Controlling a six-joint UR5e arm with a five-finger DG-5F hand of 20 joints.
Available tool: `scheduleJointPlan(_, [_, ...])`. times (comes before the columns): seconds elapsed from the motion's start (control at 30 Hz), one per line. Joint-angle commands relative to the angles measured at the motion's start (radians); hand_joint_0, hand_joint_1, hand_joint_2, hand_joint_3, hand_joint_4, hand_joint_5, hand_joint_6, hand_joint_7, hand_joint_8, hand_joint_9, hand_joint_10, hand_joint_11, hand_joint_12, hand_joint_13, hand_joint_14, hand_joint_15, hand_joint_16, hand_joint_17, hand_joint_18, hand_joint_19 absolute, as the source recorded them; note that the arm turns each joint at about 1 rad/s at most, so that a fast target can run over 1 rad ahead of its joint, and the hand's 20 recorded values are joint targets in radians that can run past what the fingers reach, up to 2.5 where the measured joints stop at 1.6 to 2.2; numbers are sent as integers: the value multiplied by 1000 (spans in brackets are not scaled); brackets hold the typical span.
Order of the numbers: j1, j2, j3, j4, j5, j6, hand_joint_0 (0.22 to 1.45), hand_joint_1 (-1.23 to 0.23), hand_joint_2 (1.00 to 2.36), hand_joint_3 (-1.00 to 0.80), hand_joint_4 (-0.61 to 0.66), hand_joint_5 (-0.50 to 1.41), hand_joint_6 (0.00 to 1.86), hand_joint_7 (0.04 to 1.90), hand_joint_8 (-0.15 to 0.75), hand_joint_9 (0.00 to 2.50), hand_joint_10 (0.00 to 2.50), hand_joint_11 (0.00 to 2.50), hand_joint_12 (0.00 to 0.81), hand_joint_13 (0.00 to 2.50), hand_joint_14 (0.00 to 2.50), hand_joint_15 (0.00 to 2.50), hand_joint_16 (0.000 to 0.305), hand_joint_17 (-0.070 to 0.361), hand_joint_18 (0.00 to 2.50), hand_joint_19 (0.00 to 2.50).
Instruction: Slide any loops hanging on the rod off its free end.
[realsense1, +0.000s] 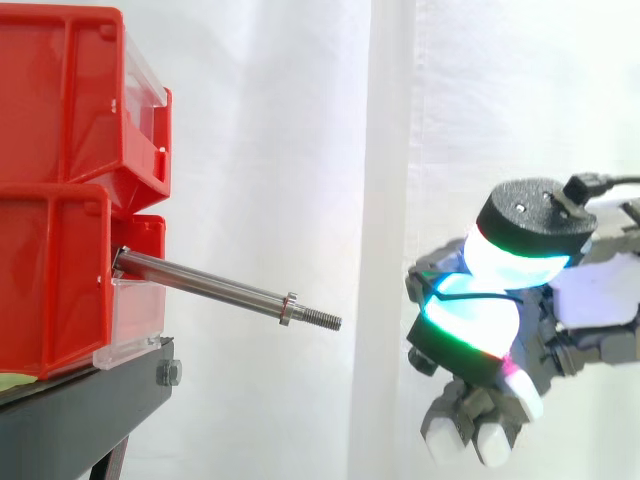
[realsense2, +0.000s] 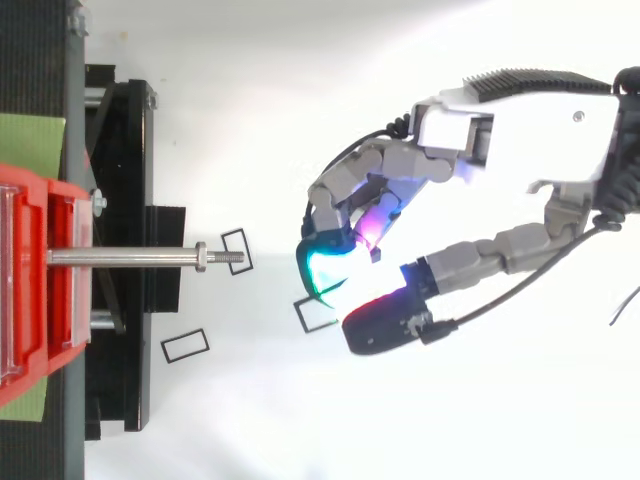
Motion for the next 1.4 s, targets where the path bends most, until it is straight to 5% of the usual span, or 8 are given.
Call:
scheduleJointPlan(0.0, [1, 0, -44, 86, 34, 72, 619, -793, 1020, -33, -114, -163, 916, 1066, 310, 974, 13, 680, 319, 610, 9, 284, 47, 107, 630, 457])
scheduleJointPlan(0.27, [9, -1, -96, 137, 32, 95, 612, -795, 1015, -47, -54, -157, 906, 1066, 316, 983, 13, 670, 326, 610, 9, 270, 49, 110, 631, 454])
scheduleJointPlan(0.57, [12, 0, -97, 143, 37, 85, 566, -645, 1012, -266, 74, -153, 872, 1103, 312, 958, 14, 661, 313, 580, 9, 281, 46, 103, 566, 474])
scheduleJointPlan(1.37, [15, 0, -99, 146, 34, 85, 573, -538, 1006, -113, 91, -143, 874, 1082, 353, 966, 9, 633, 339, 568, 7, 235, 53, 118, 557, 436])
